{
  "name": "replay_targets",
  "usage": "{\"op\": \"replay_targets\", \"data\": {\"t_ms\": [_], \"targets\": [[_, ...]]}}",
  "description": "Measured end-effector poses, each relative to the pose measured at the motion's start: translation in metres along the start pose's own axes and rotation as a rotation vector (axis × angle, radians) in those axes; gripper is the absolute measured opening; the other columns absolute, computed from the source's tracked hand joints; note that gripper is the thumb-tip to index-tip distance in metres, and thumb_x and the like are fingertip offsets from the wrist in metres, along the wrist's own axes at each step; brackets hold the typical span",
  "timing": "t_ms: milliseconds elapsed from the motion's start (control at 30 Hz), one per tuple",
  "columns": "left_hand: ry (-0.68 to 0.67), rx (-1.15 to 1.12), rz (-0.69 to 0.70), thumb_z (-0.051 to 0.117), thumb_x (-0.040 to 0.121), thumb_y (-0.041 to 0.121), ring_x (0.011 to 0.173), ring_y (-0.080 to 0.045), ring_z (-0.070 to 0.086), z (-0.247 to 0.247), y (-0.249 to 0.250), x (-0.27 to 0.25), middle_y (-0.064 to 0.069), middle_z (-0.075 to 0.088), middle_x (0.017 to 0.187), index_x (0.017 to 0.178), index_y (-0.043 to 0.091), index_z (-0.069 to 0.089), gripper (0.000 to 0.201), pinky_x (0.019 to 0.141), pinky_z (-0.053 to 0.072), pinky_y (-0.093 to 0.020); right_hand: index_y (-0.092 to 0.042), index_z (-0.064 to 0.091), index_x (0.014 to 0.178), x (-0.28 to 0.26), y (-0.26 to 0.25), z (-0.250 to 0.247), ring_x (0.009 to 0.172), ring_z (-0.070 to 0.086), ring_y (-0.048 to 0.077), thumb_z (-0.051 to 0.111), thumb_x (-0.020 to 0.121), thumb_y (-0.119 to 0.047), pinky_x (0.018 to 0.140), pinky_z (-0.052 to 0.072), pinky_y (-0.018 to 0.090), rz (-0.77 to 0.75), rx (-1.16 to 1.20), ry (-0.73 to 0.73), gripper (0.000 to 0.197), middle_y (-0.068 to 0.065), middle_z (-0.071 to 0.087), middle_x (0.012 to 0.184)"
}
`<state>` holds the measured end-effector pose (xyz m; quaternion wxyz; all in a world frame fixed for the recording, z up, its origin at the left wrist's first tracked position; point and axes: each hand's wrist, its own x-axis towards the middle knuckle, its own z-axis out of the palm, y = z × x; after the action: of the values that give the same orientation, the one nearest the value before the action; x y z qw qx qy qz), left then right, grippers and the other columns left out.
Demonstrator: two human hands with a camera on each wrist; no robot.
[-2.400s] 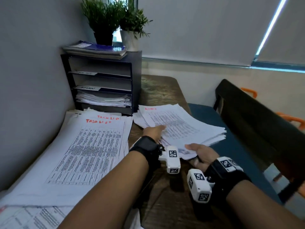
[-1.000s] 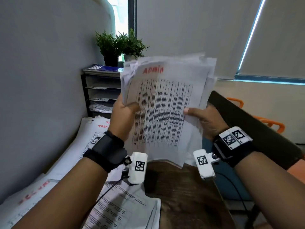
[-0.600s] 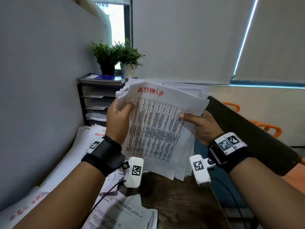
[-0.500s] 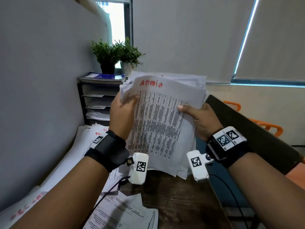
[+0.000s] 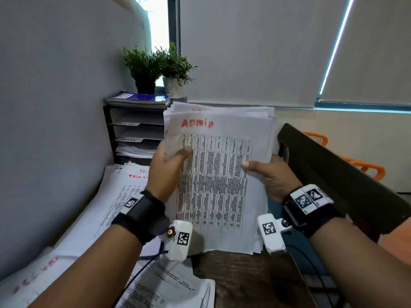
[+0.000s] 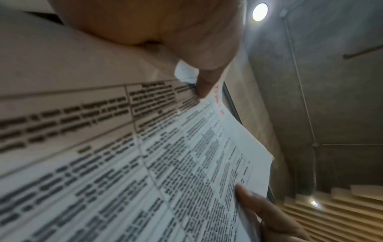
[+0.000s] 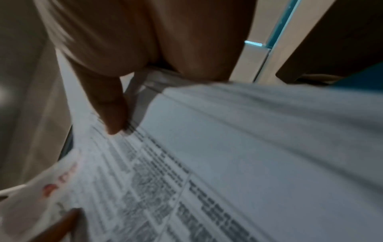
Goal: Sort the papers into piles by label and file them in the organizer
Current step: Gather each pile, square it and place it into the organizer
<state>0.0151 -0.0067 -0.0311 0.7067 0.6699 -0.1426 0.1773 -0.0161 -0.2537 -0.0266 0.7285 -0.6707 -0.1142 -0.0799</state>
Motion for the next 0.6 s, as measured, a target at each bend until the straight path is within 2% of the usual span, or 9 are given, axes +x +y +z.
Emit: {"op": "replay_targets", "data": {"t_ms": [100, 167, 267, 367, 433, 500, 600], "targets": [[0.075, -0.031, 0.026, 0.063, 0.096, 0.022, 0.106, -0.015, 0.068, 0.008, 0.008, 0.016, -0.003, 0.068, 0.118, 0.126, 0.01, 0.056, 0.033, 0.081, 0.058, -0.025, -0.002, 0.067, 0.117, 0.013, -0.011, 0.012, 0.111, 0.068, 0.033, 0.092, 0.056, -0.033, 0.105, 0.046, 0.056, -0.075, 0.01, 0.065, 0.072, 0.016, 0.072, 0.116], [0.091, -0.052, 0.087, 0.066, 0.094, 0.02, 0.106, -0.016, 0.068, 0.012, 0.022, 0.034, -0.005, 0.068, 0.118, 0.12, 0.01, 0.056, 0.03, 0.083, 0.057, -0.025, -0.002, 0.066, 0.119, 0.026, -0.024, 0.013, 0.111, 0.068, 0.034, 0.091, 0.064, -0.024, 0.104, 0.047, 0.055, -0.119, 0.016, 0.078, 0.064, 0.017, 0.072, 0.116], [0.157, -0.026, 0.179, 0.072, 0.087, 0.018, 0.102, -0.015, 0.067, 0.015, 0.04, 0.051, -0.002, 0.065, 0.113, 0.111, 0.015, 0.051, 0.032, 0.083, 0.057, -0.028, 0.002, 0.059, 0.128, 0.038, -0.038, 0.011, 0.113, 0.066, 0.035, 0.079, 0.076, -0.005, 0.102, 0.049, 0.053, -0.158, 0.025, 0.064, 0.057, 0.02, 0.069, 0.122], [0.156, -0.044, 0.197, 0.07, 0.091, 0.018, 0.102, -0.017, 0.07, 0.012, 0.04, 0.052, -0.006, 0.064, 0.117, 0.118, 0.013, 0.047, 0.035, 0.082, 0.06, -0.032, 0.009, 0.054, 0.128, 0.041, -0.036, 0.011, 0.102, 0.068, 0.033, 0.077, 0.075, -0.003, 0.094, 0.054, 0.046, -0.153, 0.039, 0.078, 0.059, 0.021, 0.069, 0.113], [0.135, -0.031, 0.188, 0.07, 0.092, 0.029, 0.104, -0.018, 0.07, 0.007, 0.025, 0.047, -0.008, 0.066, 0.12, 0.122, 0.014, 0.048, 0.04, 0.082, 0.061, -0.034, 0.007, 0.056, 0.127, 0.038, -0.027, 0.012, 0.103, 0.069, 0.033, 0.077, 0.076, -0.004, 0.095, 0.054, 0.046, -0.114, 0.003, 0.075, 0.056, 0.02, 0.07, 0.114], [0.125, 0.022, 0.133, 0.068, 0.092, 0.041, 0.105, -0.016, 0.068, 0.003, 0.005, 0.038, -0.004, 0.066, 0.119, 0.126, 0.015, 0.05, 0.047, 0.085, 0.06, -0.035, 0.004, 0.06, 0.127, 0.035, -0.017, 0.014, 0.104, 0.07, 0.03, 0.074, 0.08, -0.001, 0.097, 0.055, 0.044, -0.062, -0.031, 0.085, 0.049, 0.017, 0.072, 0.115], [0.105, 0.093, 0.069, 0.061, 0.097, 0.041, 0.105, -0.012, 0.066, 0.006, -0.009, 0.026, -0.001, 0.067, 0.117, 0.13, 0.014, 0.052, 0.043, 0.086, 0.059, -0.035, 0.003, 0.064, 0.124, 0.029, -0.011, 0.022, 0.105, 0.071, 0.028, 0.072, 0.085, -0.004, 0.099, 0.054, 0.043, -0.055, -0.086, 0.12, 0.04, 0.016, 0.073, 0.113]]}}
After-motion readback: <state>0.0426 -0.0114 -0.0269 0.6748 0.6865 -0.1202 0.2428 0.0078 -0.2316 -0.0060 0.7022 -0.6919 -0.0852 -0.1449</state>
